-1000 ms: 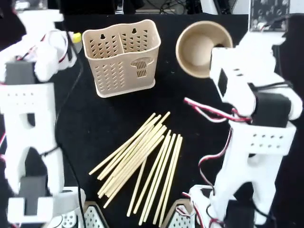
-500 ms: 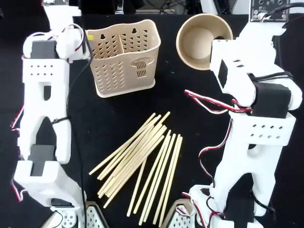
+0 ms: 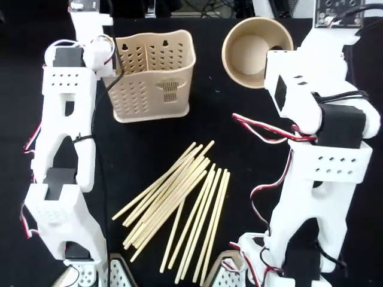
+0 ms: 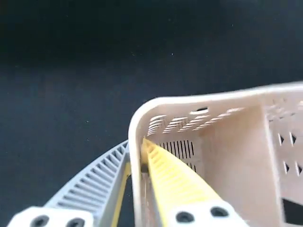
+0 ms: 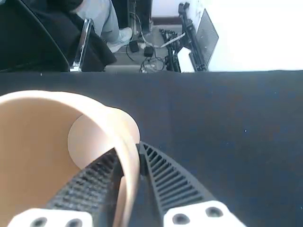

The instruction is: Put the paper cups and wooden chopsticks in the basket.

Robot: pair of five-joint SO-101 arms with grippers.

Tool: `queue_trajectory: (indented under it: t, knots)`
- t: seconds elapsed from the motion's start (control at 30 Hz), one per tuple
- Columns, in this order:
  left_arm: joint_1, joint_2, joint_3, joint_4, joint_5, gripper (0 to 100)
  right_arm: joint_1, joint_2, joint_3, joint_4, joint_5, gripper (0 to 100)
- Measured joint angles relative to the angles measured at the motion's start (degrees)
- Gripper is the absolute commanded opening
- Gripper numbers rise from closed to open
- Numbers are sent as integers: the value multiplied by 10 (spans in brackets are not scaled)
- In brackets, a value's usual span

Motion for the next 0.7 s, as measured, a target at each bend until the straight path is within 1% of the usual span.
queue_trajectory:
  t: [0.13, 0.2, 0.27, 0.37, 0.53, 0.7]
  knots:
    - [0, 6, -34, 26, -7, 35, 0, 0, 1, 0, -12, 12]
    - [0, 7, -40, 38, -11, 32, -4, 0, 1, -1, -43, 12]
    - [0, 7, -40, 47, -11, 31, -25, 0, 5, -13, -75, 12]
    - [0, 13, -41, 50, -11, 31, -64, 0, 34, -53, -91, 12]
    - [-1, 15, -16, 48, -11, 31, -101, 1, 104, -139, -96, 12]
    - [-2, 11, 2, 47, 20, 31, -140, 1, 161, -215, -119, 12]
